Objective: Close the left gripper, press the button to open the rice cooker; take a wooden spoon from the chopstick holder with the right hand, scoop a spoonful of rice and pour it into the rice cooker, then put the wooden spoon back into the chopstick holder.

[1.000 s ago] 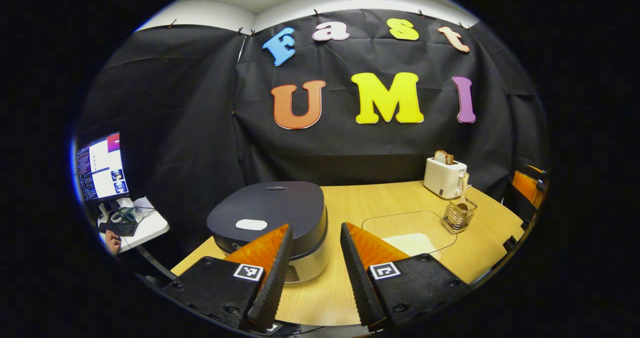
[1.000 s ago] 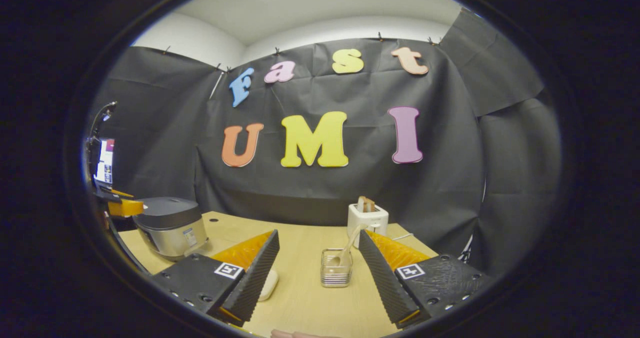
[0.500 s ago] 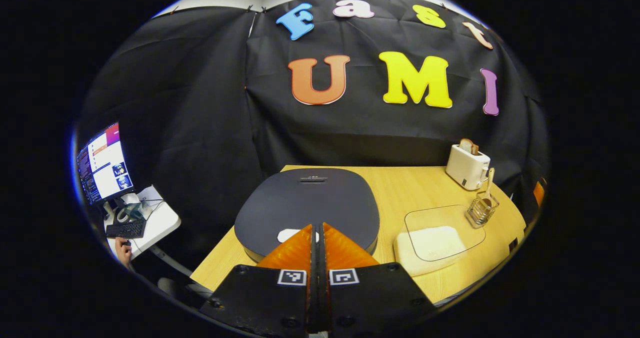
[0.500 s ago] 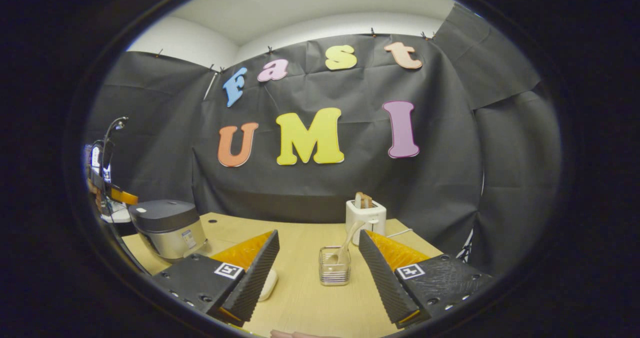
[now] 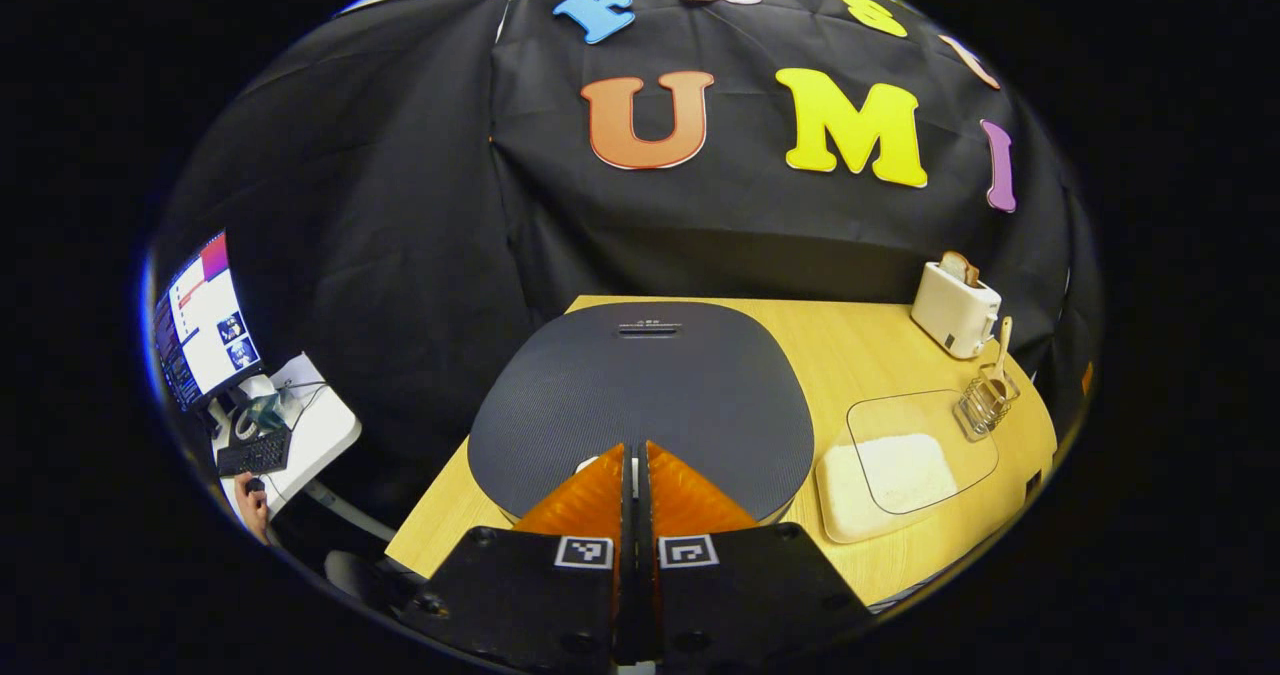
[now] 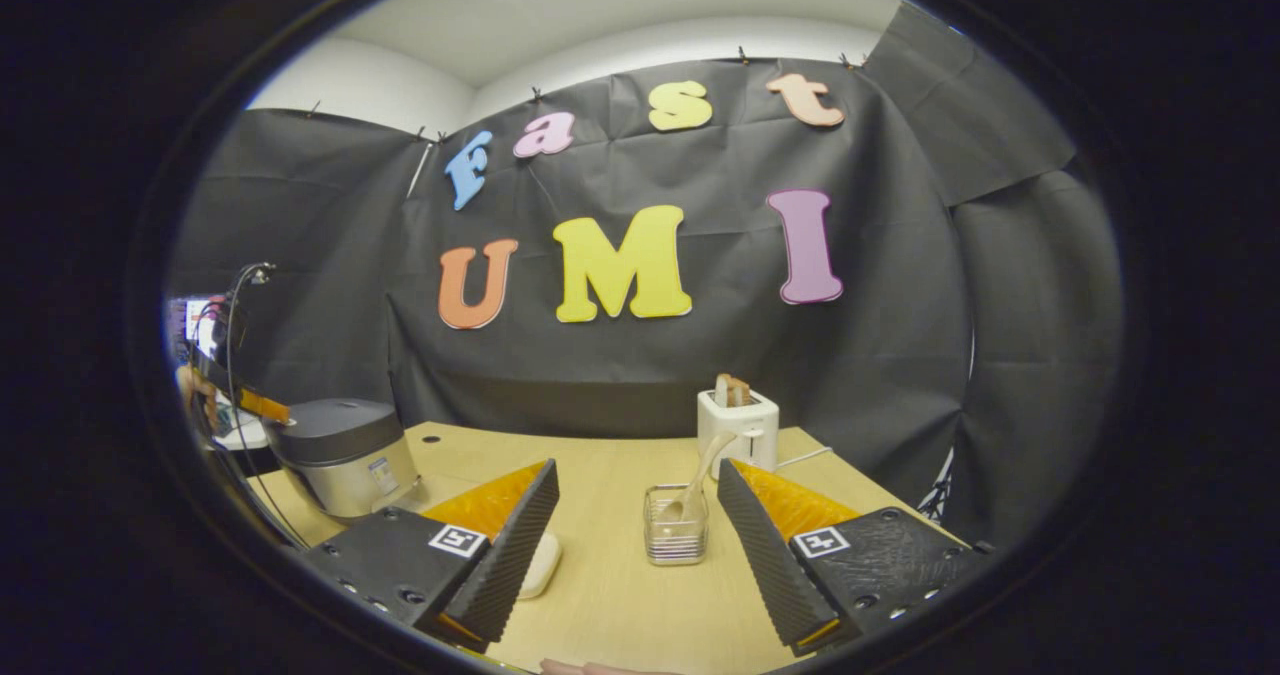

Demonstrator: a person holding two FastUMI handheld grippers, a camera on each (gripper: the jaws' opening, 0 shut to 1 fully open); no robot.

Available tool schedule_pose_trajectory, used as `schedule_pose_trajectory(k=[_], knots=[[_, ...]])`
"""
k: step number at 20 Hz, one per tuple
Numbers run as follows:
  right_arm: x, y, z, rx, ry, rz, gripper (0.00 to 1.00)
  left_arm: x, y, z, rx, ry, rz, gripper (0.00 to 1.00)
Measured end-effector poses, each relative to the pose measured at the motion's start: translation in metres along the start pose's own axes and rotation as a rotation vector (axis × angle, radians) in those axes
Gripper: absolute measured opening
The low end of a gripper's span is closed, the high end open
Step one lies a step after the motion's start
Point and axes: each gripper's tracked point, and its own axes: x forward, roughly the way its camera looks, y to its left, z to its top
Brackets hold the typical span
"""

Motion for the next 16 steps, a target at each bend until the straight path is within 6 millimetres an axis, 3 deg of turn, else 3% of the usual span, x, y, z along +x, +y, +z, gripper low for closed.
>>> schedule_pose_trajectory(k=[6,9,12,14,16], knots=[[0.001,0.004,-0.001,-0.002,0.001,0.005,0.95,0.001,0.004,-0.007,0.021,0.012,-0.002,0.03],[0.003,0.001,-0.004,-0.006,0.01,-0.001,0.96,-0.006,0.004,0.002,-0.032,-0.03,0.014,0.03],[0.009,-0.003,-0.011,0.008,0.029,-0.016,0.95,-0.021,0.008,0.038,-0.052,-0.165,0.052,0.03],[0.01,-0.005,-0.015,0.016,0.049,-0.021,0.95,-0.033,0.0,0.054,-0.065,-0.216,0.045,0.03],[0.011,-0.006,-0.014,0.015,0.049,-0.023,0.96,-0.046,-0.013,0.068,-0.064,-0.263,0.008,0.14]])
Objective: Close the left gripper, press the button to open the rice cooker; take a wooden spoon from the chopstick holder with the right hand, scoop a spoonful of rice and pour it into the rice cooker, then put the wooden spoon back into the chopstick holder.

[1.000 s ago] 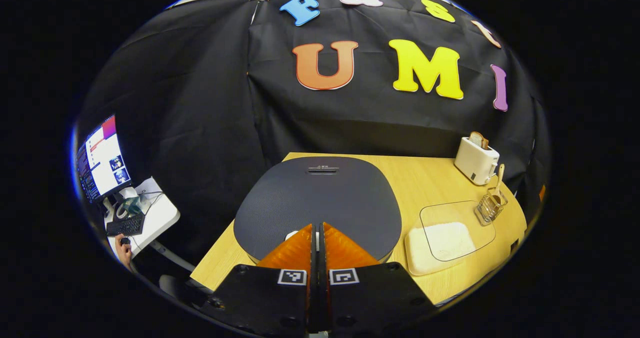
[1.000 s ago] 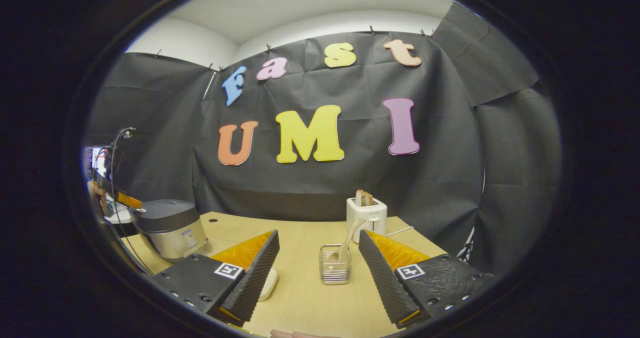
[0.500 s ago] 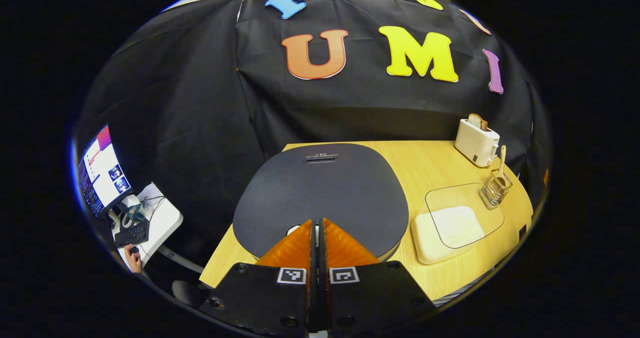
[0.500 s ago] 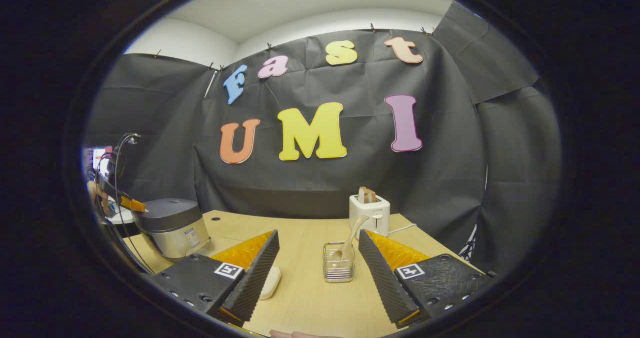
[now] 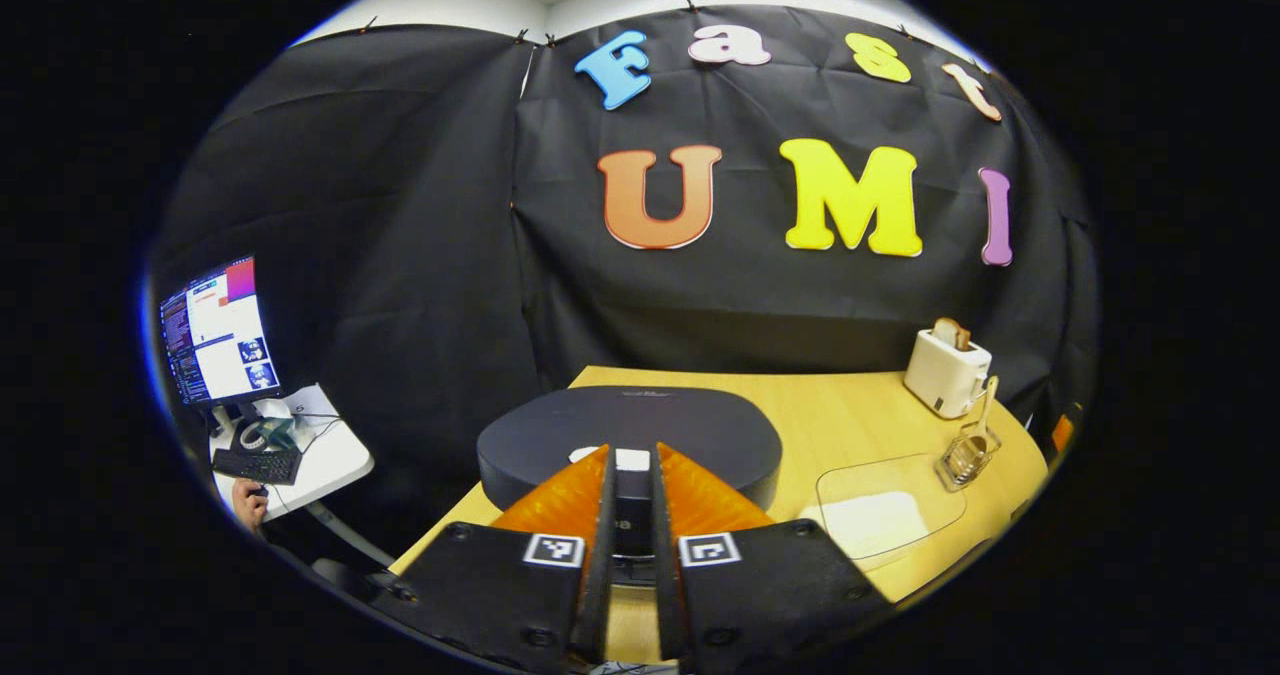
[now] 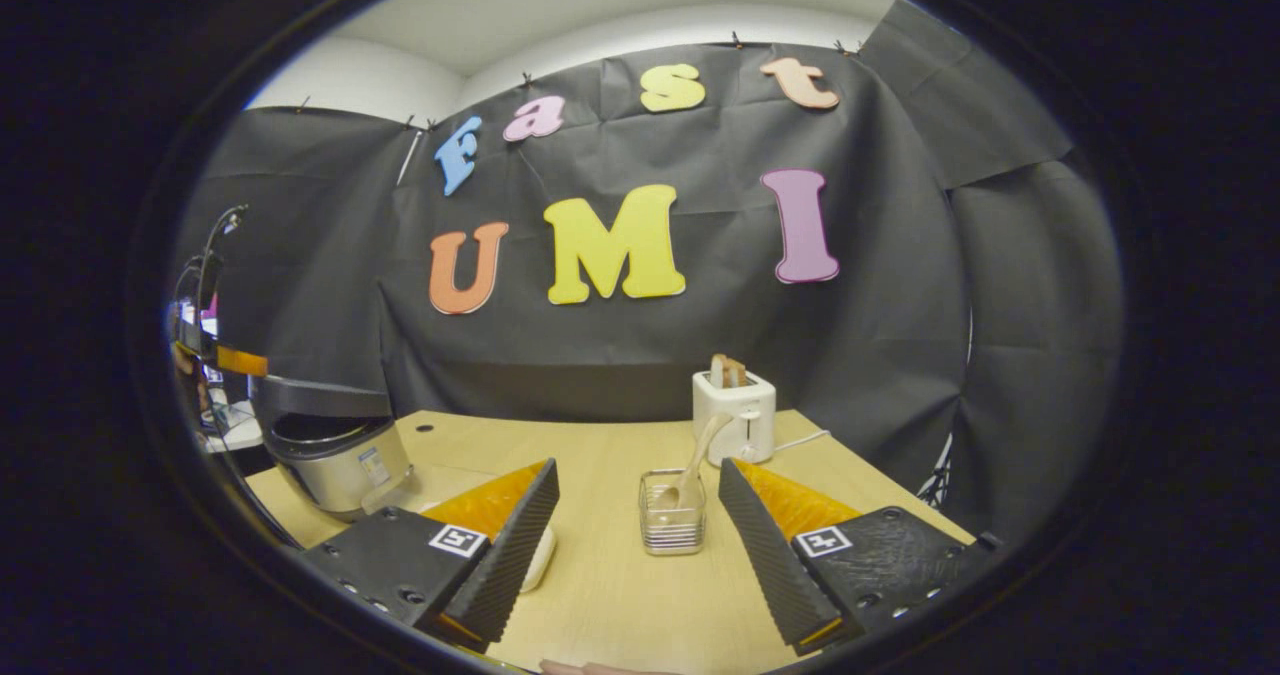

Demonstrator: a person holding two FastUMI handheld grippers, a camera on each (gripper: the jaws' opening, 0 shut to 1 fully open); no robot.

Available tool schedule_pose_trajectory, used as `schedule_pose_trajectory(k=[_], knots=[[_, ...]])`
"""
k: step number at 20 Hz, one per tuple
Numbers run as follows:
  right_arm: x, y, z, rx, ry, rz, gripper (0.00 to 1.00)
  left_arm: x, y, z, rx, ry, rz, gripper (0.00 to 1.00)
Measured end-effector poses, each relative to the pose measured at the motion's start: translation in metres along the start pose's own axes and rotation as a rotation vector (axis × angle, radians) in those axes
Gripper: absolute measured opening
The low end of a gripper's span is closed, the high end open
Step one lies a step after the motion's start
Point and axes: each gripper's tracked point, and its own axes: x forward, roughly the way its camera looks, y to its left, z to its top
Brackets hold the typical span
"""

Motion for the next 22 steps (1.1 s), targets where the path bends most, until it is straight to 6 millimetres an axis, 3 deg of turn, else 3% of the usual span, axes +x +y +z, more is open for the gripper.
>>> schedule_pose_trajectory(k=[1,5,6,7,9,14,18,21,22], knots=[[0.0,-0.001,0.001,-0.004,-0.004,-0.003,0.96,-0.007,-0.006,0.007,0.018,-0.03,-0.013,0.31],[0.004,-0.004,-0.004,0.001,0.004,-0.015,0.95,-0.027,-0.028,0.006,0.068,-0.082,-0.056,1.0],[0.007,-0.002,-0.007,0.007,0.013,-0.006,0.94,-0.036,-0.029,0.007,0.077,-0.101,-0.047,0.96],[0.01,-0.001,-0.009,0.011,0.021,0.001,0.94,-0.041,-0.032,0.008,0.079,-0.12,-0.038,1.0],[0.018,-0.005,-0.01,0.019,0.024,-0.005,0.93,-0.049,-0.043,0.007,0.077,-0.151,-0.049,0.99],[0.056,-0.019,-0.033,0.101,0.053,-0.041,0.94,-0.069,-0.071,-0.01,0.126,-0.189,-0.089,0.99],[0.106,-0.032,-0.046,0.105,0.116,-0.041,0.95,-0.07,-0.087,-0.029,0.115,-0.183,-0.09,0.99],[0.15,-0.044,-0.052,0.089,0.184,-0.053,0.95,-0.067,-0.097,-0.027,0.083,-0.185,-0.107,0.96],[0.166,-0.049,-0.056,0.08,0.208,-0.067,0.95,-0.066,-0.098,-0.026,0.08,-0.19,-0.105,0.99]])
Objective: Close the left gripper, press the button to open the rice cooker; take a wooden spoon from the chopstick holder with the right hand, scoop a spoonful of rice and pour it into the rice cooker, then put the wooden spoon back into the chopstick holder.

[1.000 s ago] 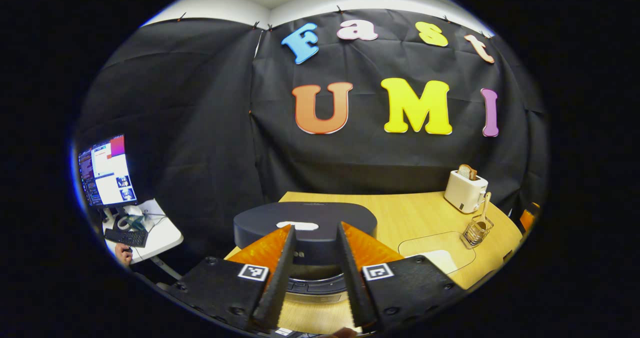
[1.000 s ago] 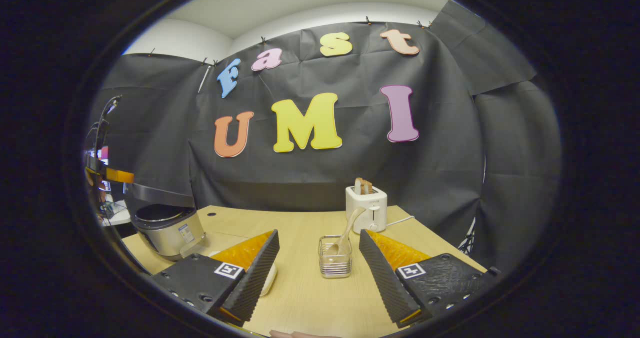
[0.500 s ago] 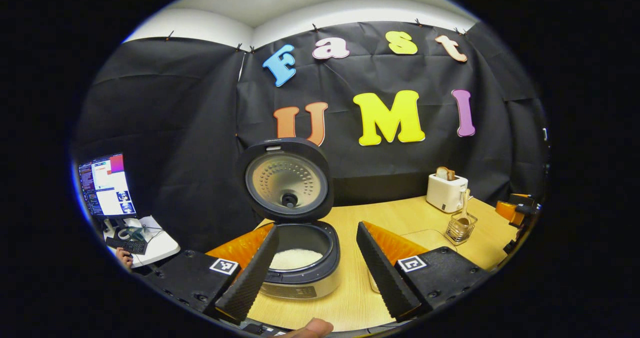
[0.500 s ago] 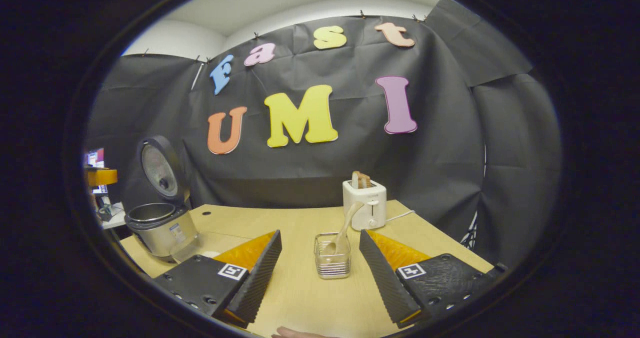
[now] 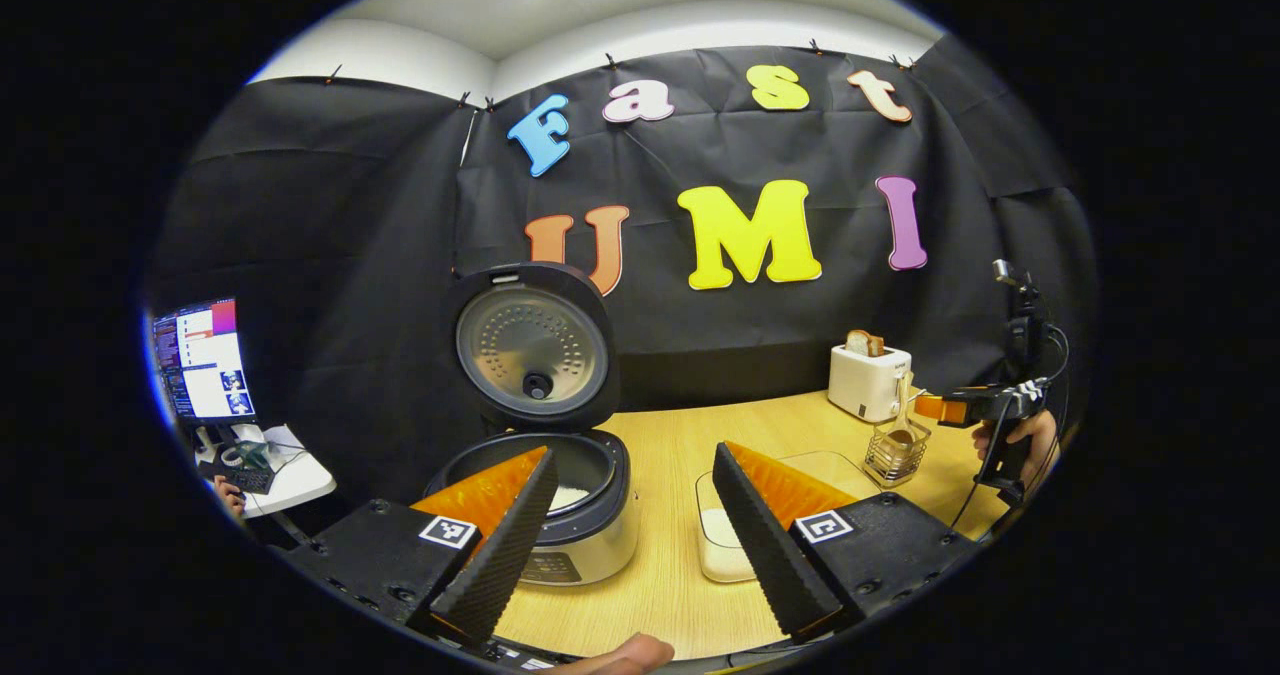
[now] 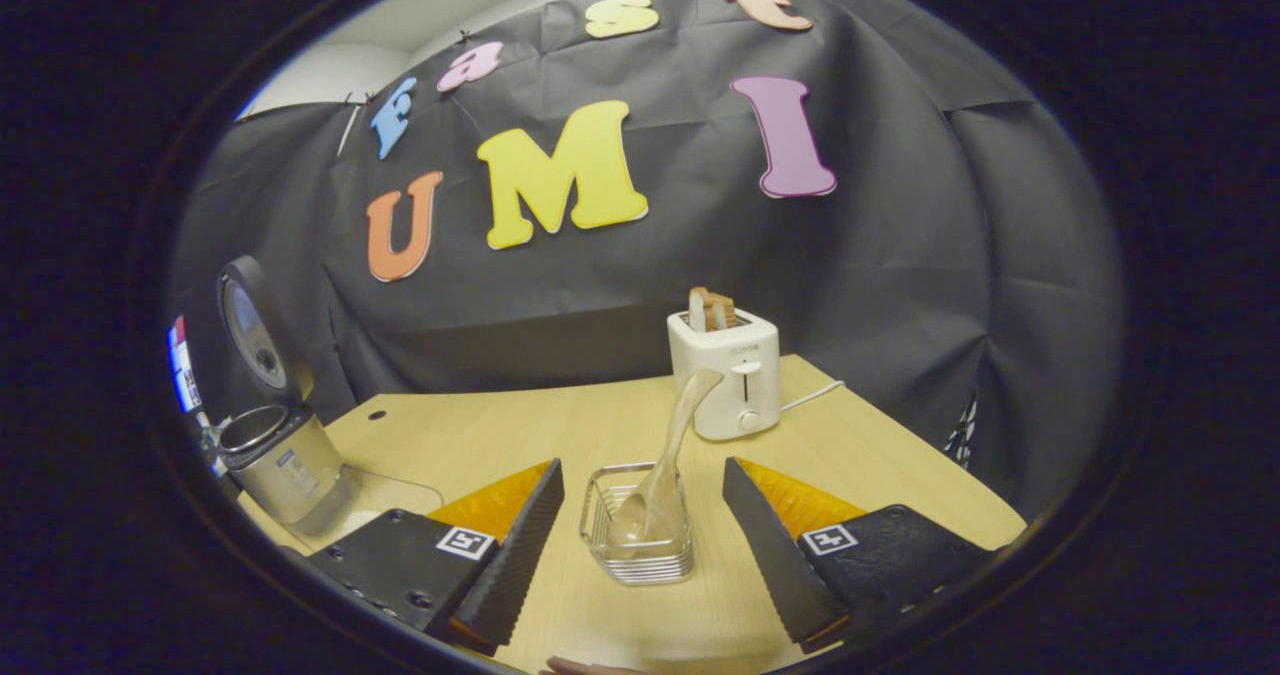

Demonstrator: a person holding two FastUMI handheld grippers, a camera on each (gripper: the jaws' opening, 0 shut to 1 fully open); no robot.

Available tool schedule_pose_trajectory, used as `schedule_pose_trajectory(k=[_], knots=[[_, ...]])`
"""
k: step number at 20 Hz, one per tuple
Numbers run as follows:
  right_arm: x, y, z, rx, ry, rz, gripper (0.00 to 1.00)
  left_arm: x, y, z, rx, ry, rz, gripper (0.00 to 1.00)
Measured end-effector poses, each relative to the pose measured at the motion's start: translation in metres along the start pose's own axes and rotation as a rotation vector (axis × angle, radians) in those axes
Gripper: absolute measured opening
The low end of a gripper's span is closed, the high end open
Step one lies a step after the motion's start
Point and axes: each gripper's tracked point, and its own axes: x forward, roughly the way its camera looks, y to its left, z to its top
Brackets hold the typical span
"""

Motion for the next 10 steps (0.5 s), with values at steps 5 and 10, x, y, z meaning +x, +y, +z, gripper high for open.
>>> schedule_pose_trajectory(k=[5,10], knots=[[0.071,-0.001,0.001,0.017,0.093,-0.024,0.94,0.001,-0.013,0.005,-0.034,-0.034,-0.031,0.99],[0.107,-0.004,-0.011,0.08,0.201,-0.061,0.85,-0.002,0.008,0.008,-0.039,-0.044,-0.06,0.99]])
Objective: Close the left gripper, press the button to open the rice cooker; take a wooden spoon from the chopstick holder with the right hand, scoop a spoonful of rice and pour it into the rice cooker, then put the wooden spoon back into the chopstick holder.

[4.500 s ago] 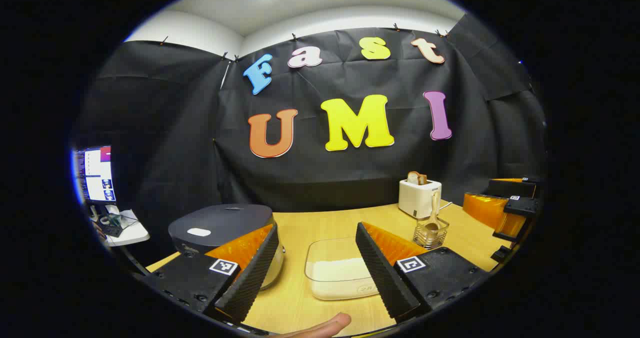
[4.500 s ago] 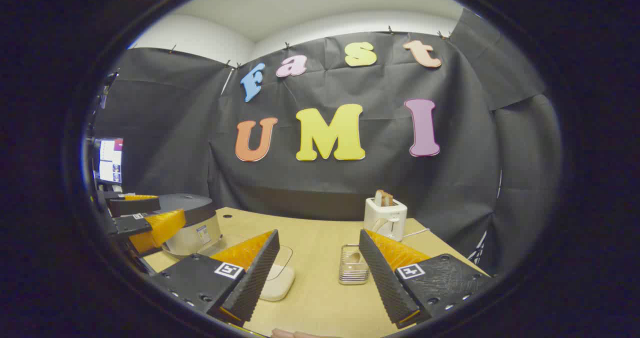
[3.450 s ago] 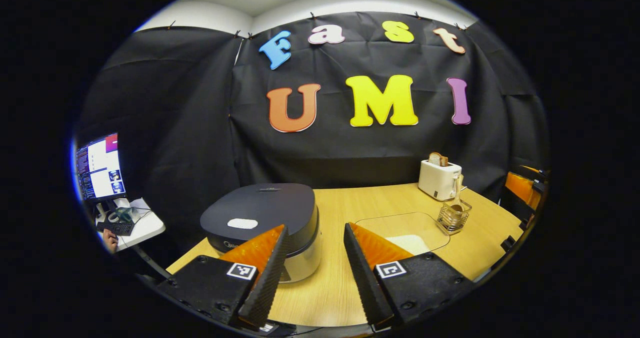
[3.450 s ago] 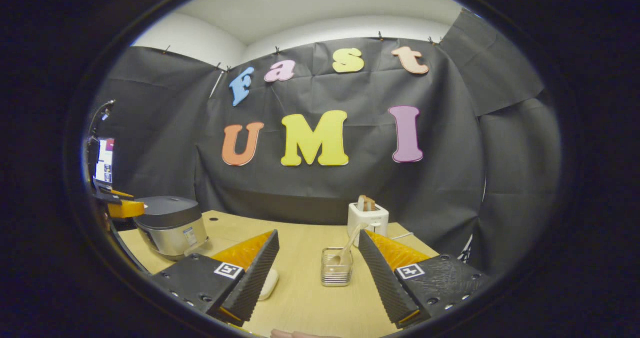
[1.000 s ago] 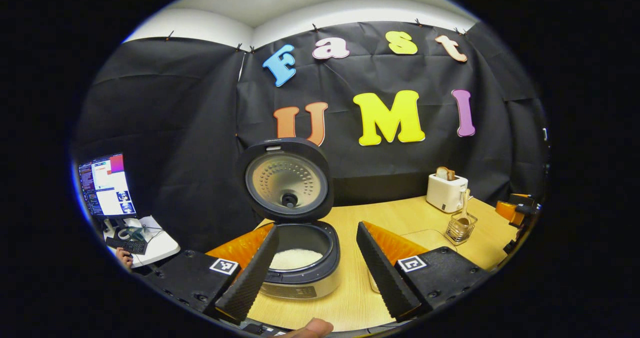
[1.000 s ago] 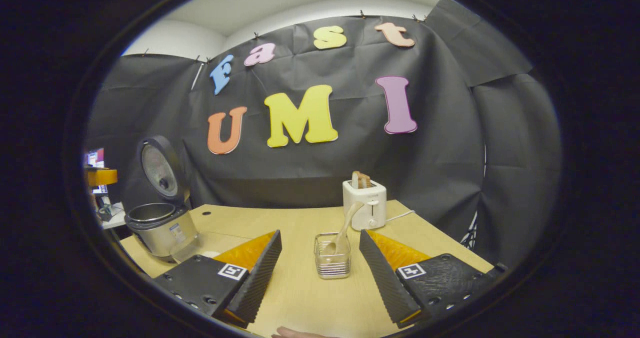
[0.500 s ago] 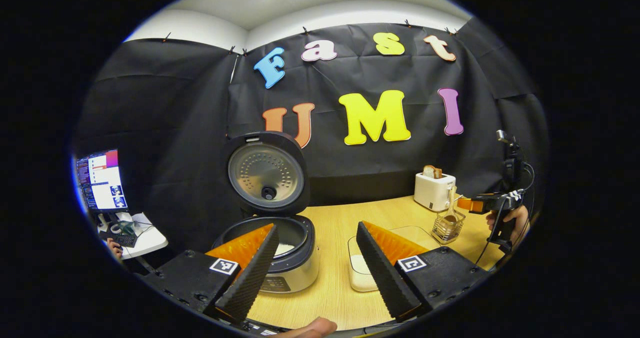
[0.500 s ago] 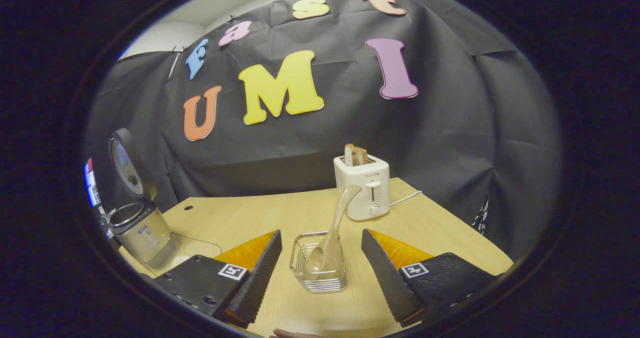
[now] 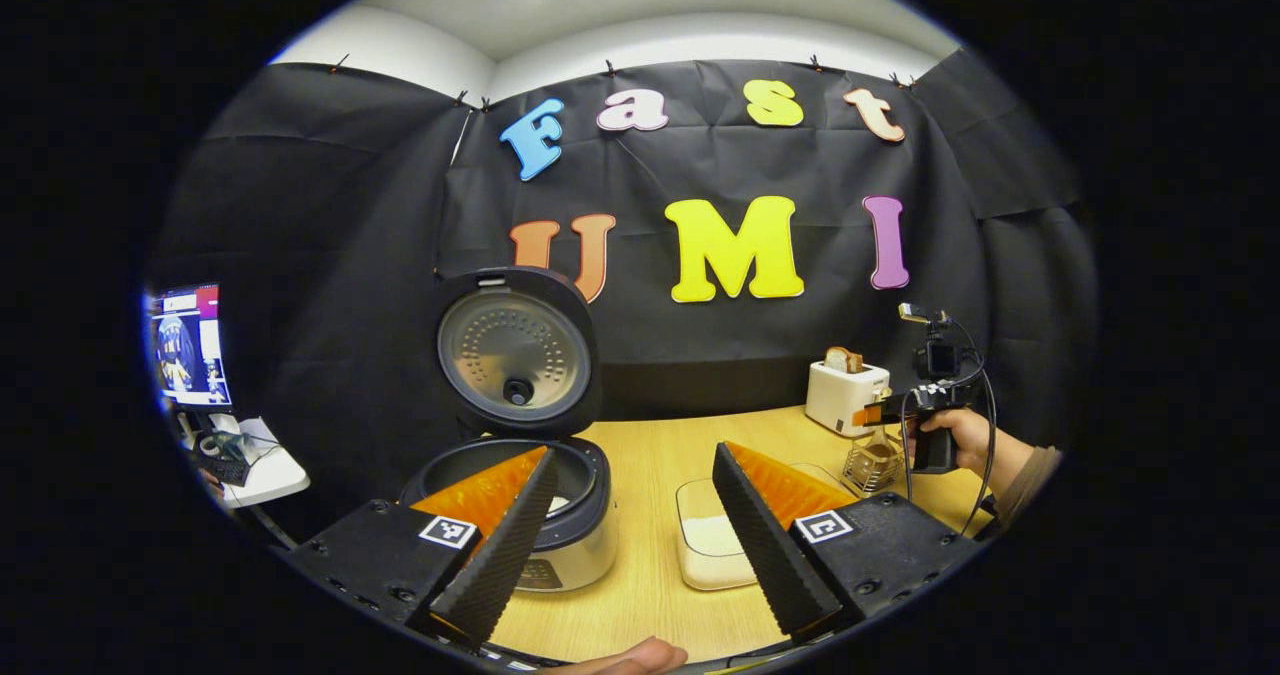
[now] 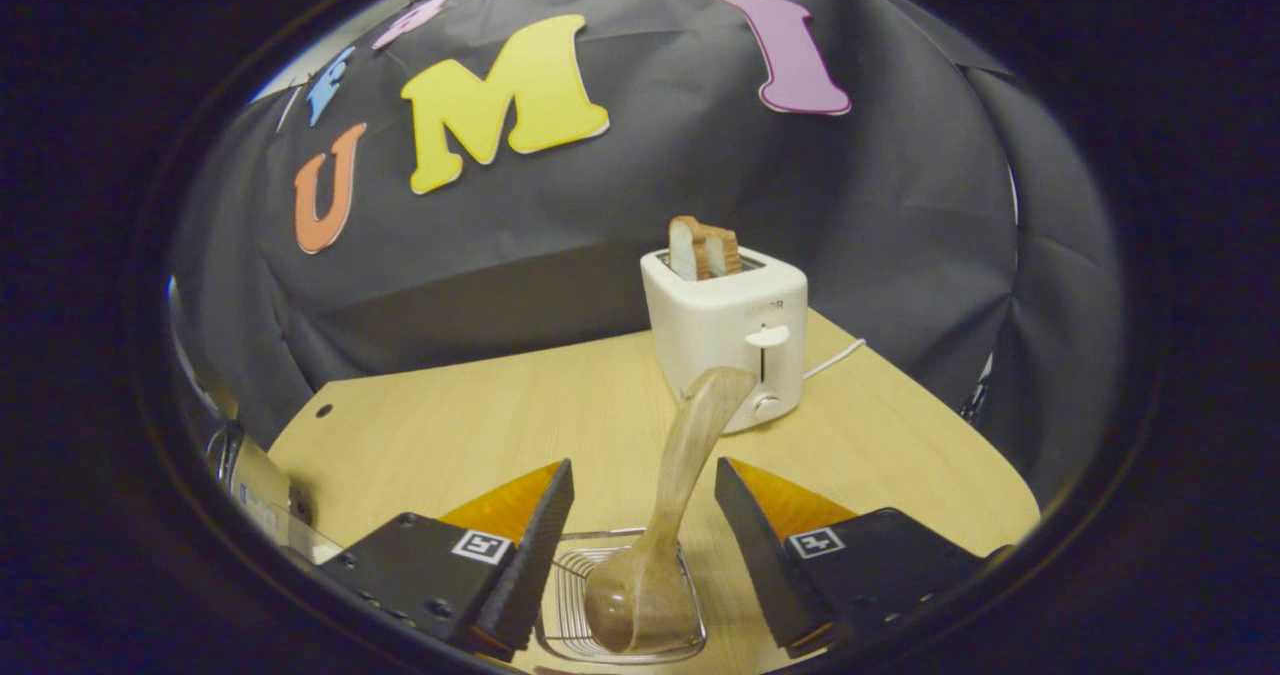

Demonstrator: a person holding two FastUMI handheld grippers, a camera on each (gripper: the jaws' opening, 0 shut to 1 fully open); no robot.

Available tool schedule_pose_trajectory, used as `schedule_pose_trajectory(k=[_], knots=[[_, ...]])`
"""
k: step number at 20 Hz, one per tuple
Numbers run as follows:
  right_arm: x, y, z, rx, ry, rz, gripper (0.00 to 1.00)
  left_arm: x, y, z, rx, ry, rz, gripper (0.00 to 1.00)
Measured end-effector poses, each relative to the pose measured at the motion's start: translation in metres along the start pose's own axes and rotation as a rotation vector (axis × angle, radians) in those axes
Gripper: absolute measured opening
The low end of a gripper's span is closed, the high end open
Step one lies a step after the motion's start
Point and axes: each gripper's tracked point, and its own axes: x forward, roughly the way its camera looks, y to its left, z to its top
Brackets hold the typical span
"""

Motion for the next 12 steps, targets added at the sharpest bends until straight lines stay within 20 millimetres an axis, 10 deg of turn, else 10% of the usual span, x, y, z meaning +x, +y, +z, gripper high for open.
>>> schedule_pose_trajectory(k=[6,11,12], knots=[[0.025,-0.006,-0.015,0.051,0.099,-0.031,0.46,-0.001,0.038,0.0,-0.095,-0.012,0.021,0.99],[0.02,-0.006,-0.01,0.084,0.085,-0.023,0.3,0.0,0.027,-0.002,-0.059,-0.008,0.004,0.99],[0.017,-0.005,-0.009,0.106,0.085,-0.018,0.12,0.001,0.022,-0.002,-0.048,-0.007,-0.005,0.99]])
